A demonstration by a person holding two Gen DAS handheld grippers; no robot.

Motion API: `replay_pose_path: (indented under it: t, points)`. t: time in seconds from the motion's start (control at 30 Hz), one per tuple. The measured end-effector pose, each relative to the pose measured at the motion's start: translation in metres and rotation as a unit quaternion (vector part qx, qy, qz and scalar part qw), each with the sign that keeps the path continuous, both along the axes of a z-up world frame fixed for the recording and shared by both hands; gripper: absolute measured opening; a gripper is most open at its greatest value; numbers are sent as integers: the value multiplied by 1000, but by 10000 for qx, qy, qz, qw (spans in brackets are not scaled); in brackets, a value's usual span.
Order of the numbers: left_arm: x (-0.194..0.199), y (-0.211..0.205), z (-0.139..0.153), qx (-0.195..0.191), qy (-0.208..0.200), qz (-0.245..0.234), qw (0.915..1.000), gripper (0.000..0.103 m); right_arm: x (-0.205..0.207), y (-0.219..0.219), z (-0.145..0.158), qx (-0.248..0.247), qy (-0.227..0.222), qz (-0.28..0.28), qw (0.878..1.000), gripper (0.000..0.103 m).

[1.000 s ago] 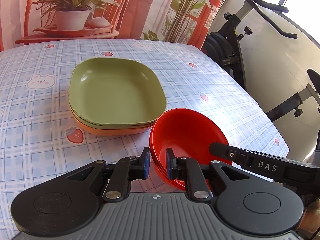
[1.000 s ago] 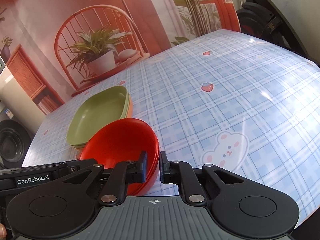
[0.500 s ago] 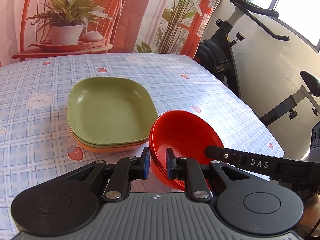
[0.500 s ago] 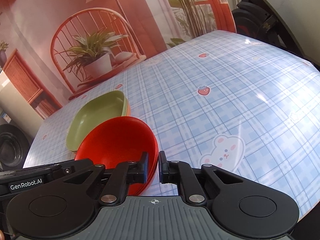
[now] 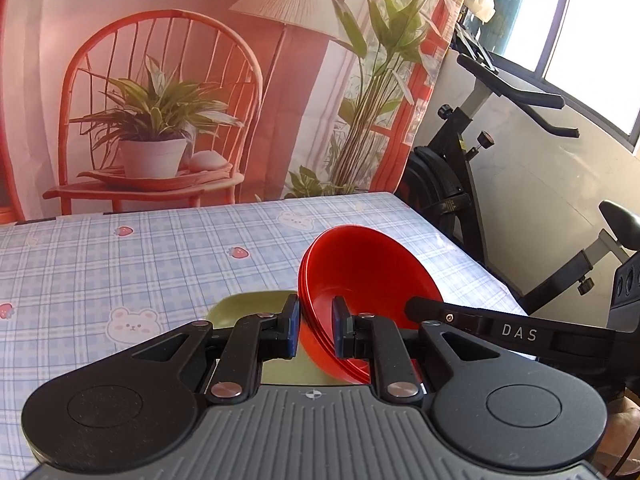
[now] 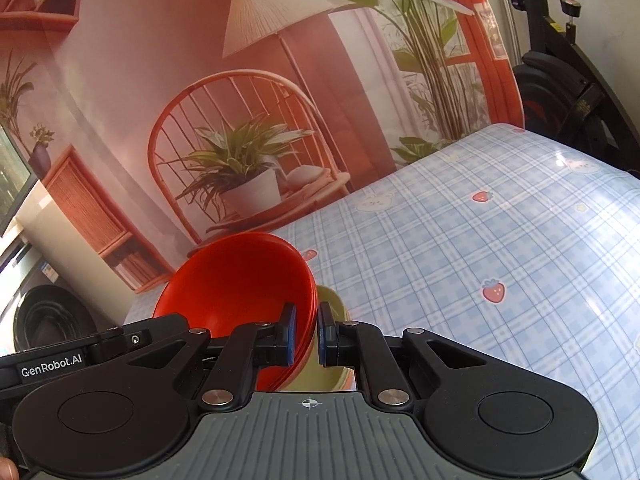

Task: Organize plates and bowls

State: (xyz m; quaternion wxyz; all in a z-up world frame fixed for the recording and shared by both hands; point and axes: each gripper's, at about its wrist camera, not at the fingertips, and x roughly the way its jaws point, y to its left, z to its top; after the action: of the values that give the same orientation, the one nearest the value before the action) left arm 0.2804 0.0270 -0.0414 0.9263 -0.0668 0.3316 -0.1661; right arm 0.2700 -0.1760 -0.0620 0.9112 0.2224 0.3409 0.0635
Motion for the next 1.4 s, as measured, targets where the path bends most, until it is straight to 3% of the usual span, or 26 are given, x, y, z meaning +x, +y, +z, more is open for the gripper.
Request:
replay_pose_path:
  t: [0.23, 0.33, 0.53, 0.93, 1.13, 1.4]
  points:
    - [18, 12, 33, 226, -435, 15, 9988, 17, 29, 17, 22, 265, -191, -52, 9995, 10]
    - [25, 17, 32, 194, -484, 13, 9986, 17, 39, 23, 24, 200, -271, -66, 9994, 10]
    - [39, 30, -4, 59, -9, 66, 10000, 17, 52, 33, -4, -11, 23, -29, 10000, 10]
    - [50, 30, -70, 194, 842, -45, 9963, 17, 49, 32, -69, 32, 861, -67, 9963, 9]
    - [46, 28, -81, 308, 969, -80, 9948, 17, 42, 35, -83, -99, 1020, -20, 9947, 9]
    - [41, 27, -83, 384, 955, -46, 9947, 17, 38, 39, -82, -229, 893, 73, 9957, 10]
